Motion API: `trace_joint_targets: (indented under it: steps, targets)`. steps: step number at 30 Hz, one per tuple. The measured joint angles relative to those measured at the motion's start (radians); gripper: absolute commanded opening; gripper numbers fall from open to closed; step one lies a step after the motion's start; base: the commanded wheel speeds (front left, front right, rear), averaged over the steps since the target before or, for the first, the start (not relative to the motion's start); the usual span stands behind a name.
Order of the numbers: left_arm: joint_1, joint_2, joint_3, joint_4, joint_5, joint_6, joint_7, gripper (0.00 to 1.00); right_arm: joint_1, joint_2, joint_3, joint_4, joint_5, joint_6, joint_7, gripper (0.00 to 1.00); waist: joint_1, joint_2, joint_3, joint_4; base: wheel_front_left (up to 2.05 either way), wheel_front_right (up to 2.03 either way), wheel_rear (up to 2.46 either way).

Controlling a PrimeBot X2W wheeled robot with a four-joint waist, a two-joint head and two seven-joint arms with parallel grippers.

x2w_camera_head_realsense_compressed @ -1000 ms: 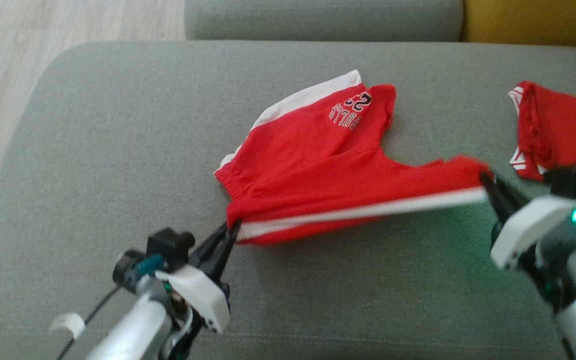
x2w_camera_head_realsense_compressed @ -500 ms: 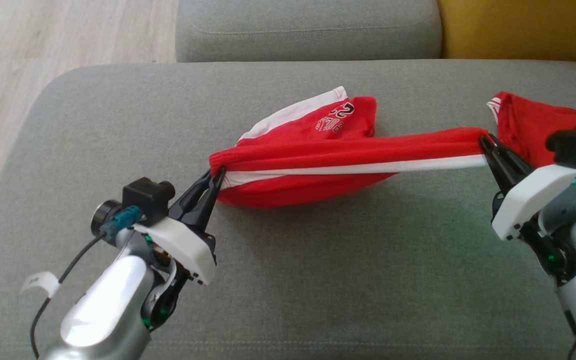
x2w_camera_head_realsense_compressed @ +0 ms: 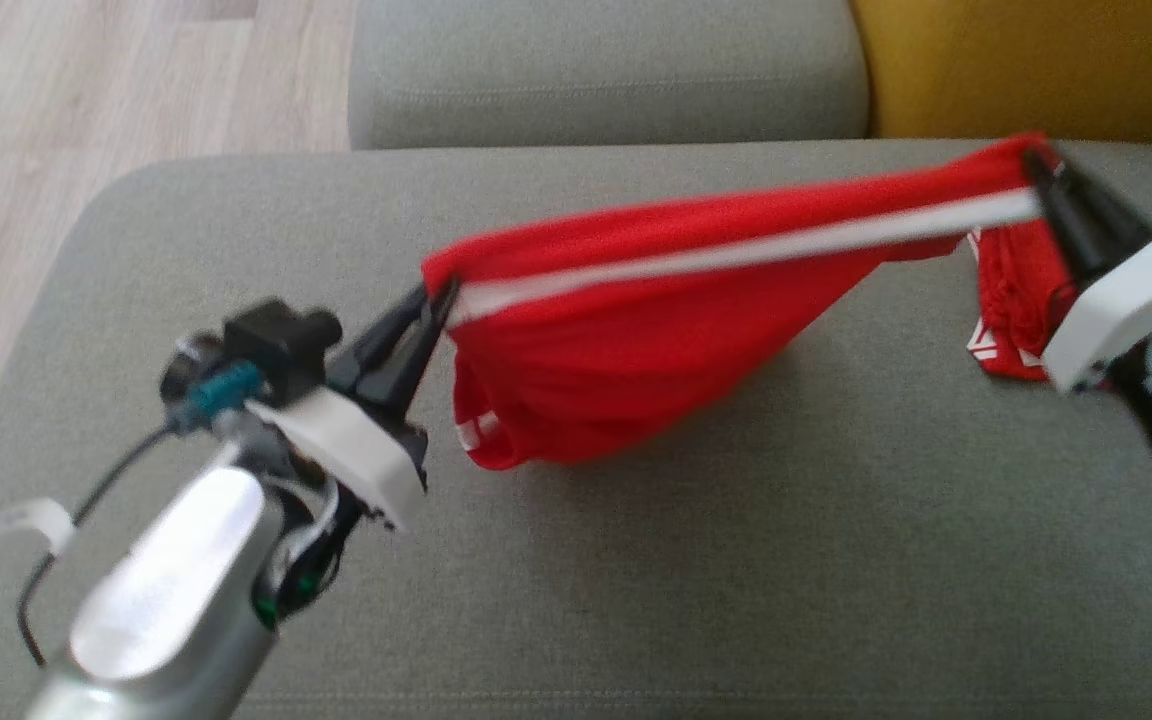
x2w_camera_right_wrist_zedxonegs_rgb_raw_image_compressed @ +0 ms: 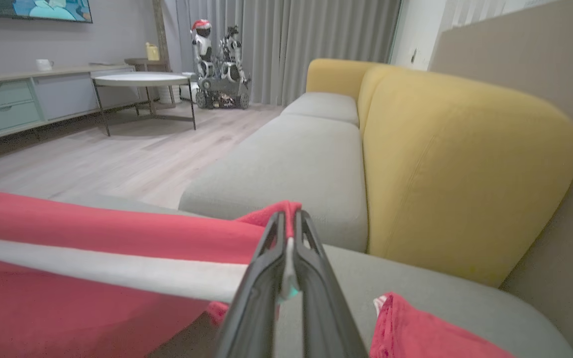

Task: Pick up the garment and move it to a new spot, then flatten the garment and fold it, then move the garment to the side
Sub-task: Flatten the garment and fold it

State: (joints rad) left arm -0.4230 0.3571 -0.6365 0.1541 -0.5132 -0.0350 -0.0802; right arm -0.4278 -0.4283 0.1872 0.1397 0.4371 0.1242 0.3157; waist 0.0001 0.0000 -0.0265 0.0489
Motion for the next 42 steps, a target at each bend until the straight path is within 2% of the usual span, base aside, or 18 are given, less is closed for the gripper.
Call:
trace_joint_targets:
  steps: [5,10,14,19,23,26,29,32,35,42]
  targets:
    - [-0.052,0.032,0.014,-0.131,0.000,0.009,0.072,0.00,-0.014,0.020,-0.097,-0.117,-0.034,0.000,0.102,0.00,0.0000,0.0000,-0.019,-0.005,0.00,0.00,0.00]
    - [-0.113,0.057,0.012,-0.190,-0.015,0.004,0.166,0.00,-0.036,0.021,-0.135,-0.183,-0.075,0.000,0.205,0.00,0.0000,0.0000,-0.012,-0.008,0.00,0.00,0.00]
    - [-0.215,0.061,0.015,-0.157,-0.036,-0.024,0.226,0.00,-0.148,0.044,-0.133,-0.165,-0.059,0.000,0.266,0.00,0.0000,0.0000,0.017,-0.014,0.00,0.00,0.00]
    - [-0.421,0.054,0.041,-0.030,-0.060,-0.055,0.272,0.00,-0.388,0.067,-0.078,-0.052,-0.032,0.000,0.306,0.00,0.0000,0.0000,0.106,-0.026,0.00,0.00,0.00]
    - [-0.642,0.047,0.064,0.113,-0.033,-0.072,0.254,0.00,-0.641,0.091,-0.035,0.088,-0.062,0.000,0.204,0.00,0.0001,0.0000,0.210,-0.036,0.00,0.00,0.00]
    - [-0.796,0.040,0.080,0.236,0.004,-0.081,0.191,0.00,-0.814,0.133,-0.036,0.220,-0.101,0.000,0.056,0.00,0.0002,0.0000,0.292,-0.044,0.00,0.00,0.00]
    - [-0.891,0.016,0.096,0.363,0.032,-0.085,0.109,0.00,-0.911,0.186,-0.037,0.365,-0.135,0.000,-0.074,0.00,0.0004,-0.0001,0.364,-0.051,0.00,0.00,0.00]
    - [-0.913,-0.016,0.101,0.472,0.032,-0.085,0.046,0.00,-0.920,0.230,-0.029,0.507,-0.139,0.000,-0.149,0.00,0.0004,-0.0001,0.419,-0.057,0.00,0.00,0.00]
    - [-0.912,-0.053,0.078,0.563,0.032,-0.088,0.004,0.00,-0.907,0.245,-0.008,0.623,-0.137,0.000,-0.199,0.00,0.0005,-0.0001,0.458,-0.056,0.00,0.00,0.00]
    - [-0.868,-0.105,-0.012,0.669,0.020,-0.090,-0.060,0.00,-0.840,0.248,0.053,0.771,-0.089,0.000,-0.270,0.00,-0.0001,-0.0001,0.476,-0.029,0.00,0.00,0.00]
